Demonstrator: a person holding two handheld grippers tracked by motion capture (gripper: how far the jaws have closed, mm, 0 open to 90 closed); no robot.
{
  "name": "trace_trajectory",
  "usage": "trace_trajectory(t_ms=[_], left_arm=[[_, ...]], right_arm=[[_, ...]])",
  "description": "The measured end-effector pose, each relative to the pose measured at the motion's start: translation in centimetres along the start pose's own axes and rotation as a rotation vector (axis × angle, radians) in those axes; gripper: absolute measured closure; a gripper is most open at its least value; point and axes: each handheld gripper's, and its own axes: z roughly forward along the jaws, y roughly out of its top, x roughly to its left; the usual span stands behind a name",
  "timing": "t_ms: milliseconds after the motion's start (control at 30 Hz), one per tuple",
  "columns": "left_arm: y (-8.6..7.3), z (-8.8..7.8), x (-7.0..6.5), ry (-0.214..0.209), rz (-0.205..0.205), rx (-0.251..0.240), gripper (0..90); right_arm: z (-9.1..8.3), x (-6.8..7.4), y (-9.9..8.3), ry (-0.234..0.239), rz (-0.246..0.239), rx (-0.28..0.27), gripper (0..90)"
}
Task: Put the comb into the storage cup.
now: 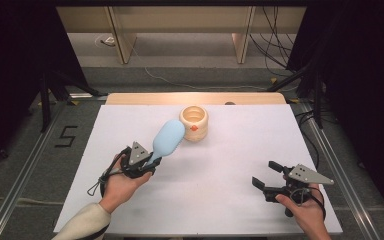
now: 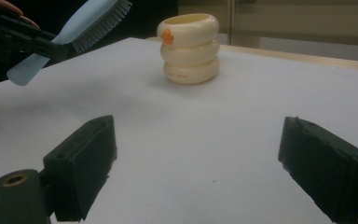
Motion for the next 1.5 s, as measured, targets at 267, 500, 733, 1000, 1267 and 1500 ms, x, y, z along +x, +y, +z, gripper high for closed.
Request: trace_trajectory(t_ms=[267, 500, 733, 1000, 1267, 1500], left_arm=[[0.2, 0.1, -0.3, -0.004, -0.014, -0.020, 69.4], [0.5, 0.1, -0.6, -0.003, -0.015, -0.041, 69.4], [0.6, 0.2, -0.7, -0.009, -0.019, -0.053, 69.3], [0.7, 0.4, -1.0, -0.014, -0.017, -0.064, 69.4], [0.9, 0.6, -1.3, -0.014, -0.013, -0.074, 69.3], [1.1, 0.8, -1.7, -0.019, -0.005, -0.080, 69.4]], right_arm=[[0.4, 0.3, 0.8, -0.002, 0.000, -0.040, 12.5], [0.7, 0.4, 1.2, -0.004, 0.022, -0.066, 12.5], [1.6, 0.6, 2.0, 0.007, 0.036, -0.087, 11.8], [3.0, 1.0, 2.8, 0.026, 0.033, -0.092, 11.4], [4.1, 1.3, 3.4, 0.042, 0.029, -0.096, 11.1], [5.0, 1.6, 4.0, 0.054, 0.034, -0.105, 11.0]])
